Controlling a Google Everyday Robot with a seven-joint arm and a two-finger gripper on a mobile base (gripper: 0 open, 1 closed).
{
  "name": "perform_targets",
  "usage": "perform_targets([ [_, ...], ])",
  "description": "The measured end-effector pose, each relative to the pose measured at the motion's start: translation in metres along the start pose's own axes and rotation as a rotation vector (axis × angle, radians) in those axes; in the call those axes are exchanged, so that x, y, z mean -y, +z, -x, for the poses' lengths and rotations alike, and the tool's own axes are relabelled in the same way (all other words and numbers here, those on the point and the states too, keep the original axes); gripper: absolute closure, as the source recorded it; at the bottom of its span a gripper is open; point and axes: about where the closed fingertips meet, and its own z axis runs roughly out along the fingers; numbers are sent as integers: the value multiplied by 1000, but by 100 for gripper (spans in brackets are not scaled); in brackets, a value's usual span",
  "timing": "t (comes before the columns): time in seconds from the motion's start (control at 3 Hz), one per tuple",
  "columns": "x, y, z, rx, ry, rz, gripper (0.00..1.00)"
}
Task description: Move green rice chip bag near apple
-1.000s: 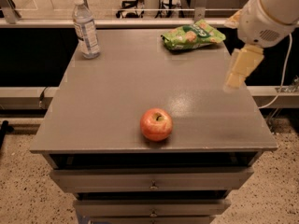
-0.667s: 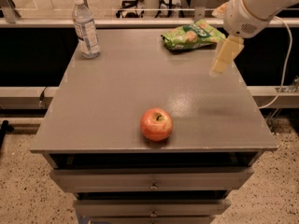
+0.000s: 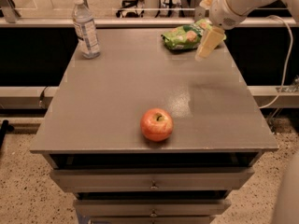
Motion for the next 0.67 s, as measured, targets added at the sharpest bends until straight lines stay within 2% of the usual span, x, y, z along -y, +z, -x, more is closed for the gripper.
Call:
perform_targets([
  [0.33, 33, 26, -4, 53, 69, -34, 0],
  [0.67, 54, 52, -1, 87, 128, -50, 0],
])
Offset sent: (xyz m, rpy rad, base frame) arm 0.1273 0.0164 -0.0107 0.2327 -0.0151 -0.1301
